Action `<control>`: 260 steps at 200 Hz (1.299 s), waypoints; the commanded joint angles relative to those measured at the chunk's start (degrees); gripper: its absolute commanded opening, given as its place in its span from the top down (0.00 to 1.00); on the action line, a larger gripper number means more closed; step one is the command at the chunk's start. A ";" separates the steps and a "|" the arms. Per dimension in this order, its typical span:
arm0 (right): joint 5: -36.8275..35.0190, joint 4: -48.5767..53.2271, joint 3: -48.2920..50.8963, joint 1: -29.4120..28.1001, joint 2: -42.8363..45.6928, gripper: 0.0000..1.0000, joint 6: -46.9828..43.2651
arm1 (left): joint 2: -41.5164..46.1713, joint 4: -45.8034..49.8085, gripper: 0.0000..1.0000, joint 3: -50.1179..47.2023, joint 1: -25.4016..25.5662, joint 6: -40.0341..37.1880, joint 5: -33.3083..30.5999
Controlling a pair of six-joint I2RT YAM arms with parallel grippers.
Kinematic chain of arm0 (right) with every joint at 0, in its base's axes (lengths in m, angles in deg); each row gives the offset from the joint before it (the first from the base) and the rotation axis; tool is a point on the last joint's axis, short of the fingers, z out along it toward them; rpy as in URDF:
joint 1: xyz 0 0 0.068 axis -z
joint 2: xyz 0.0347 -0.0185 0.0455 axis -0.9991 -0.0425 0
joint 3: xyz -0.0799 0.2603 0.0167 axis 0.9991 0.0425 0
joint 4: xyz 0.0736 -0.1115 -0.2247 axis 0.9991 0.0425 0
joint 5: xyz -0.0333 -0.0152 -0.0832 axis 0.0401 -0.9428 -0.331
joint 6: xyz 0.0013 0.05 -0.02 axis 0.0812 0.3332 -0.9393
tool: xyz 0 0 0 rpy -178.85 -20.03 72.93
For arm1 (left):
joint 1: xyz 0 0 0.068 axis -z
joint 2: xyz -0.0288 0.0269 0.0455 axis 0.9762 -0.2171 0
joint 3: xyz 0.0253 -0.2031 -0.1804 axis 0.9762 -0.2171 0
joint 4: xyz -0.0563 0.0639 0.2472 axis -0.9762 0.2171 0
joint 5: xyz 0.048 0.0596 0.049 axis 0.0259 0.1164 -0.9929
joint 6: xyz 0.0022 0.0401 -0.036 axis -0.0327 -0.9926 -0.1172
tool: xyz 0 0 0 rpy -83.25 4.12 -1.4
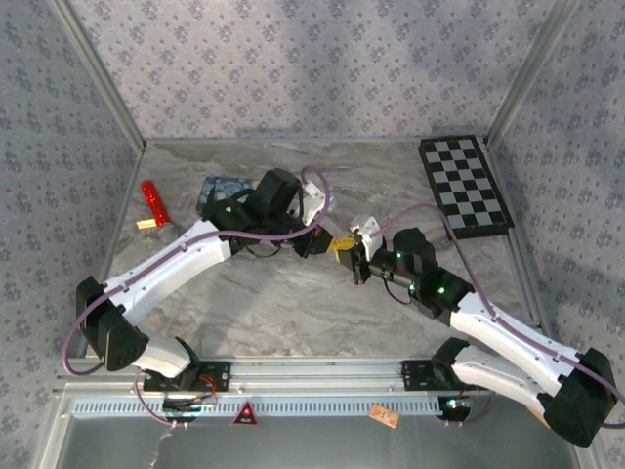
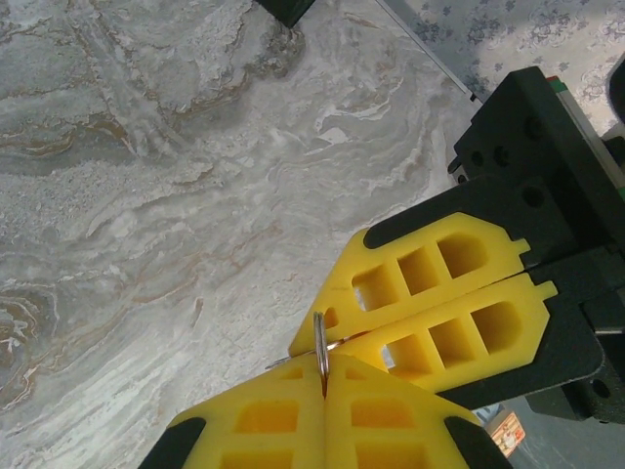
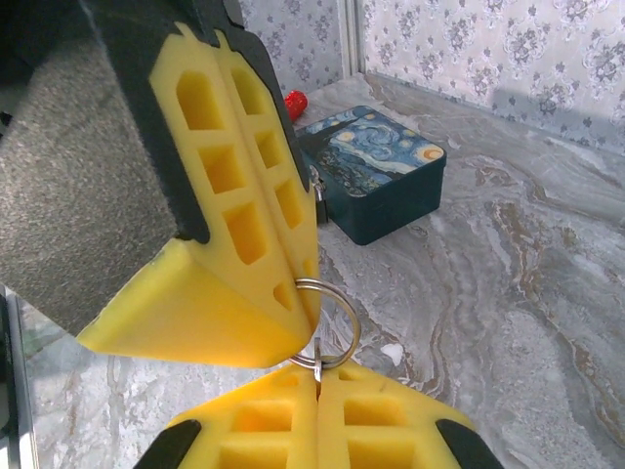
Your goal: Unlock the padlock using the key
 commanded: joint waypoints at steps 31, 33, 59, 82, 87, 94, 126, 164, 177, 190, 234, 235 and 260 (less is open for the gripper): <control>-0.02 -1.26 -0.18 -0.05 1.59 1.00 -0.40 | -0.21 0.27 0.96 1.03 0.62 -0.84 1.19; 0.02 -1.20 -0.09 0.02 1.63 1.00 -0.31 | -0.23 0.28 0.94 0.95 0.62 -0.80 0.94; 2.48 -2.41 1.21 2.07 3.00 1.00 2.73 | 0.14 -1.78 0.70 0.00 0.37 0.37 -1.03; 6.03 -6.57 3.81 5.53 4.99 1.00 7.49 | 2.11 -5.58 0.51 -2.62 0.04 0.99 -2.29; 6.90 -7.74 4.70 6.35 5.52 1.00 8.62 | 3.20 -7.26 0.49 -3.98 -0.22 1.36 -2.08; 7.98 -10.22 6.12 7.83 6.33 1.00 10.42 | 4.90 -10.18 0.46 -6.09 -0.77 1.88 -1.36; 15.16 -22.30 10.81 15.27 8.57 1.00 20.42 | 10.04 -18.39 0.39 -12.81 -2.17 -0.07 4.56; 15.06 -29.76 12.22 13.99 9.49 1.00 24.74 | 14.28 -32.77 0.44 -22.36 -1.90 -0.75 6.52; 15.04 -29.91 11.80 11.91 9.52 1.00 23.30 | 15.72 -37.32 0.44 -24.82 -1.48 -1.23 6.73; 15.47 -29.99 11.51 10.06 9.65 1.00 21.35 | 16.78 -40.43 0.44 -26.43 -1.28 -1.86 7.81; 18.74 -30.08 9.92 6.68 9.25 1.00 17.37 | 18.59 -41.36 0.52 -27.82 0.11 -9.04 15.00; 18.79 -30.04 9.89 6.66 9.21 1.00 17.37 | 18.68 -41.34 0.52 -27.88 0.13 -9.25 15.20; 19.25 -30.17 9.10 5.83 9.21 1.00 17.20 | 20.13 -40.78 0.58 -28.97 1.32 -13.41 18.15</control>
